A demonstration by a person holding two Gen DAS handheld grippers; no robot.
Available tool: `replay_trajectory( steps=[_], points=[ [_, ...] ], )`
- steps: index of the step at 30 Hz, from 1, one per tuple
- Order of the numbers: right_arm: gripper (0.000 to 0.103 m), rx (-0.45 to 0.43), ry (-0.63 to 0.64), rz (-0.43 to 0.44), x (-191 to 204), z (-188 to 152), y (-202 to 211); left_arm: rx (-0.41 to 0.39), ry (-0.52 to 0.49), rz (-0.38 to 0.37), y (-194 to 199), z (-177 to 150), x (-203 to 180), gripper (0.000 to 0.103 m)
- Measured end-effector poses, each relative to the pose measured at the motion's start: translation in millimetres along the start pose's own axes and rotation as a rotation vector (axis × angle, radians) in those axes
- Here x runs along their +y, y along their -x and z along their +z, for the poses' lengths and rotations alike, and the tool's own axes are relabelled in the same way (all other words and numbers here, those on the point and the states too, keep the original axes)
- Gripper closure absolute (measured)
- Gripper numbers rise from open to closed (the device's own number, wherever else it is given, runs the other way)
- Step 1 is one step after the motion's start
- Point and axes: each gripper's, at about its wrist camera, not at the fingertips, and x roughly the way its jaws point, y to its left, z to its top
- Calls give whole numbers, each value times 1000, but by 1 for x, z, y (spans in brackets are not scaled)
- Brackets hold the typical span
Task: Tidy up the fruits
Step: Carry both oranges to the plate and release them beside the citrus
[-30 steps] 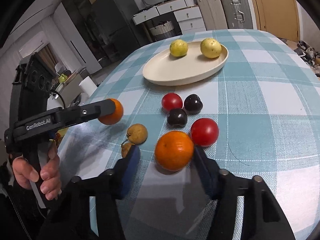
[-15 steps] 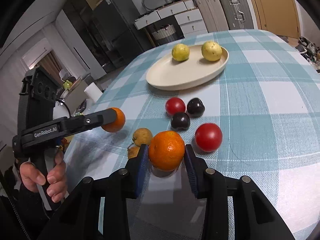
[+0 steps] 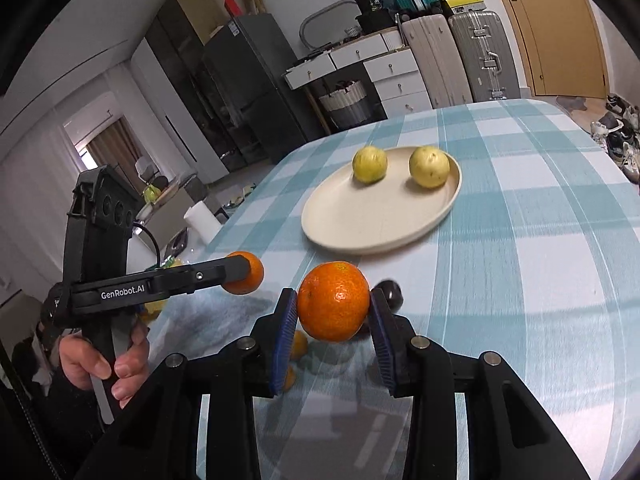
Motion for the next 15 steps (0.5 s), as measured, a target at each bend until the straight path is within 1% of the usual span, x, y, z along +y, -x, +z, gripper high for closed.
replay_trajectory(
  steps=[6, 11, 15],
  points=[
    [66, -22, 11, 24, -4, 24, -4, -24, 3, 9, -3, 23, 0, 66],
    [66, -48, 53, 24, -5, 51, -7, -47, 5, 21, -8, 48, 1, 66],
    [66, -55, 62, 21, -10, 76, -14, -60, 8, 45, -14, 69, 3, 66]
  ],
)
